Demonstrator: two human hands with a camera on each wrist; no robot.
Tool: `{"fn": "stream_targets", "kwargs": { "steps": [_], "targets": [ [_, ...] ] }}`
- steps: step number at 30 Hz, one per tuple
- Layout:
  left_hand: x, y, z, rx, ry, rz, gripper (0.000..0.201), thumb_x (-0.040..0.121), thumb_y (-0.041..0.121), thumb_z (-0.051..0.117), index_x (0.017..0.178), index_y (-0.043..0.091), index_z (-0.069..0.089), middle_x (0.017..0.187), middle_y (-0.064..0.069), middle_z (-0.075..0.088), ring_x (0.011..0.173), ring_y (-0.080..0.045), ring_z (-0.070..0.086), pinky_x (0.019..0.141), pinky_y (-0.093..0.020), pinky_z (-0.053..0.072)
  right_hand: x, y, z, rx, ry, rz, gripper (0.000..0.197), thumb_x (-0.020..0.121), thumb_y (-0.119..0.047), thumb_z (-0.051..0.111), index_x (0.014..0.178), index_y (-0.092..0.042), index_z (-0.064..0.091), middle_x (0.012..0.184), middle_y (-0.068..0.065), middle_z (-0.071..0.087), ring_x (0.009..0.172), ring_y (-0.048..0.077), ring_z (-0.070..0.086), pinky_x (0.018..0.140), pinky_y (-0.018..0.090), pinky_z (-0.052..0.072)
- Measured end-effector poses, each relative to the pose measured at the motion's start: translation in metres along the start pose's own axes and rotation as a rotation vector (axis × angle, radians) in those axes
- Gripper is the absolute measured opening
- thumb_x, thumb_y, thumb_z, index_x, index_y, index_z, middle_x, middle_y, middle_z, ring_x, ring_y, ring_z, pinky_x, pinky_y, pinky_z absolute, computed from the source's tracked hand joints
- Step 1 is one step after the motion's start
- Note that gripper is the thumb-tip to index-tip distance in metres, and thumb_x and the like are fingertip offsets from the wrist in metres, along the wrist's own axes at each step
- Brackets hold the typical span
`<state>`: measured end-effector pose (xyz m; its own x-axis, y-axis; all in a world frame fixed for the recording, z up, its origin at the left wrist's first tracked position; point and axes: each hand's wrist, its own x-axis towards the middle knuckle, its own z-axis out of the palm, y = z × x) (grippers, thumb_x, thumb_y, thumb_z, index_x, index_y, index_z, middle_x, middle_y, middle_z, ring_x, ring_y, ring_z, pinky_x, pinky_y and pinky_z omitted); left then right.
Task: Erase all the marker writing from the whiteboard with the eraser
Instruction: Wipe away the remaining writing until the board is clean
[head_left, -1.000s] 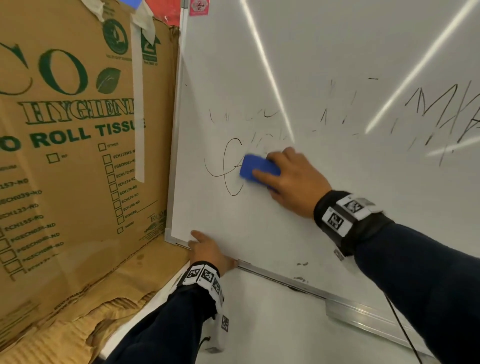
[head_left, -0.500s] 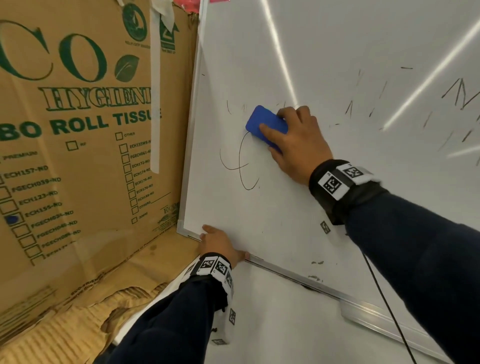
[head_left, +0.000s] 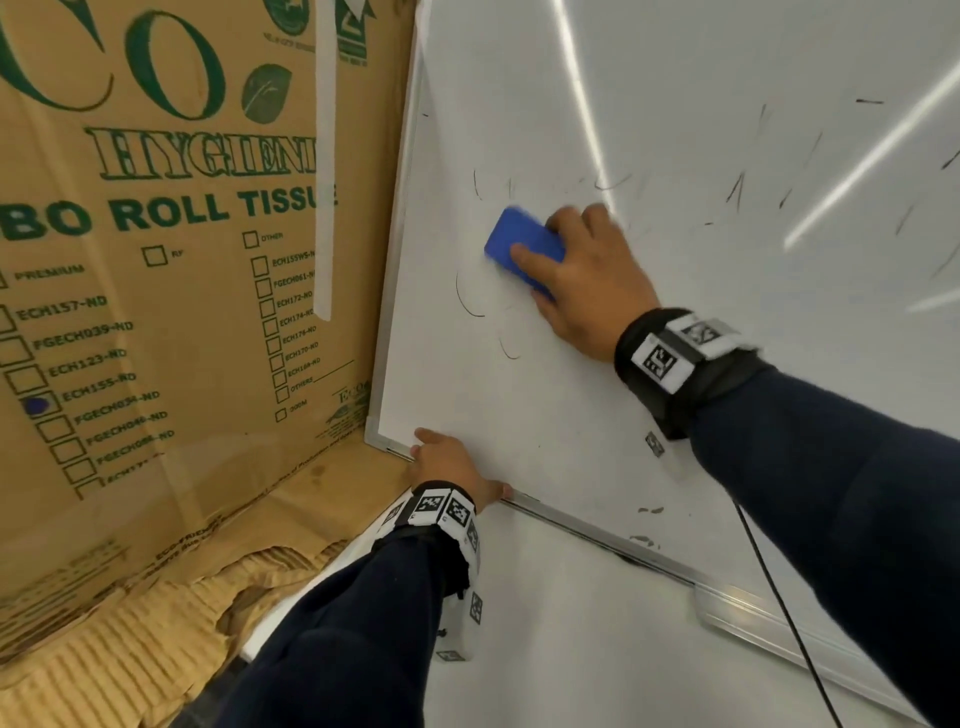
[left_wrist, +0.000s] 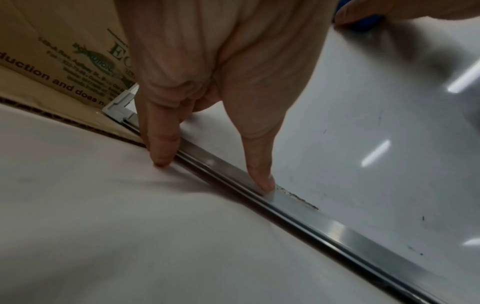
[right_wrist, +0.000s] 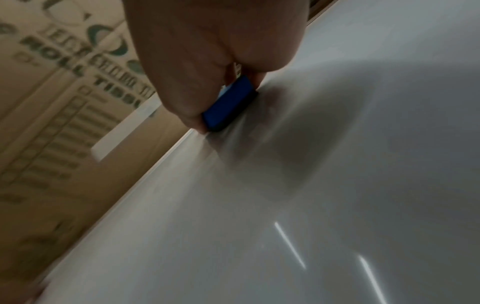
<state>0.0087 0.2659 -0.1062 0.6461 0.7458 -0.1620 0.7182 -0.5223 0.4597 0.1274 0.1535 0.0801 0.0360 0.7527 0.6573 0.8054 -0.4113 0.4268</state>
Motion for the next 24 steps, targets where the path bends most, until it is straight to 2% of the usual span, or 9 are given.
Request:
{"fn": "stream_targets", "kwargs": {
  "steps": [3, 5, 7, 12, 14, 17, 19, 21, 24],
  "targets": [
    [0.0, 0.002, -0.003, 0.006, -0.012, -0.013, 0.155, 0.056, 0.065, 0.084, 0.148, -0.01, -0.016, 0.156, -0.025, 0.026, 0.139, -0.032, 0.04, 0.108, -0.037, 0.043, -0.037, -0.031, 0.027, -0.004, -0.185, -0.326, 0.036, 0.079, -0.017, 0.07, 0.115, -0.016, 0.067, 0.107, 0.02, 0.054, 0.089, 0.037, 0.049, 0.066, 0.044, 0.046],
    [-0.001, 0.002, -0.004, 0.003, -0.025, -0.024, 0.155, 0.056, 0.065, 0.084, 0.148, -0.009, -0.017, 0.156, -0.024, 0.025, 0.139, -0.031, 0.039, 0.108, -0.037, 0.043, -0.043, -0.034, 0.028, 0.004, -0.309, -0.427, 0.037, 0.078, -0.019, 0.072, 0.115, -0.019, 0.069, 0.107, 0.017, 0.054, 0.09, 0.037, 0.05, 0.067, 0.044, 0.048],
    [-0.003, 0.002, -0.004, 0.012, -0.022, -0.021, 0.154, 0.058, 0.065, 0.084, 0.148, -0.011, -0.016, 0.156, -0.026, 0.024, 0.14, -0.032, 0.038, 0.109, -0.037, 0.043, -0.025, -0.025, 0.016, -0.006, -0.305, -0.375, 0.036, 0.08, -0.019, 0.069, 0.117, -0.019, 0.068, 0.108, 0.017, 0.054, 0.093, 0.038, 0.05, 0.071, 0.046, 0.048],
    [-0.004, 0.003, -0.005, 0.023, -0.041, -0.01, 0.155, 0.058, 0.066, 0.083, 0.147, -0.013, -0.017, 0.156, -0.027, 0.023, 0.14, -0.032, 0.038, 0.108, -0.037, 0.044, 0.027, 0.012, -0.018, -0.01, -0.07, 0.025, 0.043, 0.083, -0.022, 0.067, 0.125, -0.015, 0.062, 0.116, 0.023, 0.05, 0.102, 0.043, 0.047, 0.081, 0.051, 0.046],
    [-0.003, 0.003, -0.005, 0.032, -0.04, -0.014, 0.156, 0.057, 0.067, 0.083, 0.147, -0.013, -0.016, 0.155, -0.027, 0.026, 0.14, -0.032, 0.039, 0.108, -0.037, 0.044, 0.021, 0.001, -0.007, -0.027, -0.05, 0.01, 0.044, 0.082, -0.019, 0.067, 0.125, -0.013, 0.06, 0.115, 0.026, 0.05, 0.099, 0.044, 0.048, 0.077, 0.049, 0.046],
    [-0.002, 0.003, -0.006, 0.021, -0.052, -0.019, 0.156, 0.056, 0.066, 0.084, 0.147, -0.012, -0.016, 0.156, -0.026, 0.027, 0.14, -0.033, 0.038, 0.109, -0.04, 0.043, -0.008, -0.029, 0.022, -0.026, -0.191, -0.263, 0.041, 0.077, -0.015, 0.07, 0.118, -0.013, 0.065, 0.109, 0.023, 0.053, 0.091, 0.041, 0.049, 0.068, 0.047, 0.047],
    [-0.004, 0.003, -0.009, 0.021, -0.069, -0.027, 0.156, 0.057, 0.065, 0.084, 0.147, -0.011, -0.017, 0.157, -0.025, 0.024, 0.142, -0.033, 0.035, 0.11, -0.041, 0.041, -0.015, -0.035, 0.028, -0.031, -0.276, -0.358, 0.042, 0.077, -0.016, 0.073, 0.119, -0.015, 0.067, 0.109, 0.021, 0.054, 0.091, 0.039, 0.05, 0.068, 0.046, 0.049],
    [-0.005, 0.004, -0.009, 0.023, -0.072, -0.028, 0.154, 0.059, 0.064, 0.084, 0.147, -0.011, -0.017, 0.158, -0.025, 0.021, 0.142, -0.033, 0.035, 0.11, -0.042, 0.041, 0.002, -0.027, 0.02, -0.046, -0.249, -0.32, 0.041, 0.08, -0.017, 0.07, 0.12, -0.017, 0.066, 0.109, 0.02, 0.053, 0.093, 0.039, 0.05, 0.07, 0.047, 0.048],
    [-0.006, 0.005, -0.01, 0.048, -0.068, -0.015, 0.153, 0.059, 0.065, 0.083, 0.147, -0.011, -0.017, 0.157, -0.026, 0.021, 0.142, -0.034, 0.034, 0.111, -0.042, 0.041, 0.045, -0.003, 0.001, -0.044, -0.099, -0.081, 0.038, 0.084, -0.021, 0.064, 0.121, -0.015, 0.063, 0.114, 0.024, 0.05, 0.099, 0.044, 0.047, 0.077, 0.049, 0.045]
  ]
}}
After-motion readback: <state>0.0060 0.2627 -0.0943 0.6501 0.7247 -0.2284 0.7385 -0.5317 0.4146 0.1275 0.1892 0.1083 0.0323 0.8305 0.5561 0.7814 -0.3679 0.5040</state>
